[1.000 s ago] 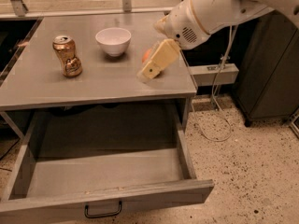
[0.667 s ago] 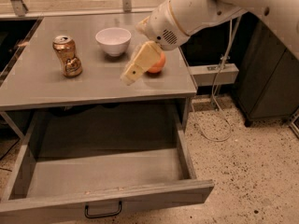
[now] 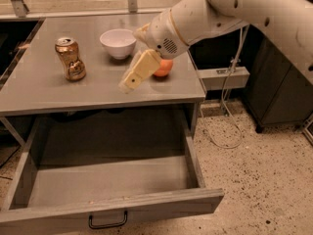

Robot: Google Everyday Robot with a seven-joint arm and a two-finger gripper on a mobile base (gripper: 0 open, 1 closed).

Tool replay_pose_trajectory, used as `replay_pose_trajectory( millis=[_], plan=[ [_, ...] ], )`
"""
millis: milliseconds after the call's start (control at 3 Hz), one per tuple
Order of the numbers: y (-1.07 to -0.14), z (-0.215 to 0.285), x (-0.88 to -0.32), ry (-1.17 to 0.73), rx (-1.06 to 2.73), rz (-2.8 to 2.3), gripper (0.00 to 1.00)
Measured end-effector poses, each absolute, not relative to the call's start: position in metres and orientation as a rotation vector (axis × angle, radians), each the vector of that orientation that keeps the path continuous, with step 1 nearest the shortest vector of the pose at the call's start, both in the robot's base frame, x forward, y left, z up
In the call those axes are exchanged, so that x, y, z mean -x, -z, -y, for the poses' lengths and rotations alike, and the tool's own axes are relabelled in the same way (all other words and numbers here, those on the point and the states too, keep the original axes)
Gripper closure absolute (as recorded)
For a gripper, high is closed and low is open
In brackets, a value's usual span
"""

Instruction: Place orange can into top drawer

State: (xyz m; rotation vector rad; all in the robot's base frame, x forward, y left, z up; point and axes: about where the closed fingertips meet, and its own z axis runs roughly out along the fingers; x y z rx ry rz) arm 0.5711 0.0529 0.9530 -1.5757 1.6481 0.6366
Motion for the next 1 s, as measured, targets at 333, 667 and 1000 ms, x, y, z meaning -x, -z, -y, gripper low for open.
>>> replay_pose_trajectory(
  millis=[333, 667, 1000],
  plan=[
    [-0.948, -0.087, -0.591, -0.701, 1.547, -1.595, 0.0],
    [-0.949, -0.124, -0.615, -0.75, 1.544, -1.547, 0.0],
    [-0.95, -0.13, -0.617, -0.757, 1.547, -1.535, 0.0]
  ],
)
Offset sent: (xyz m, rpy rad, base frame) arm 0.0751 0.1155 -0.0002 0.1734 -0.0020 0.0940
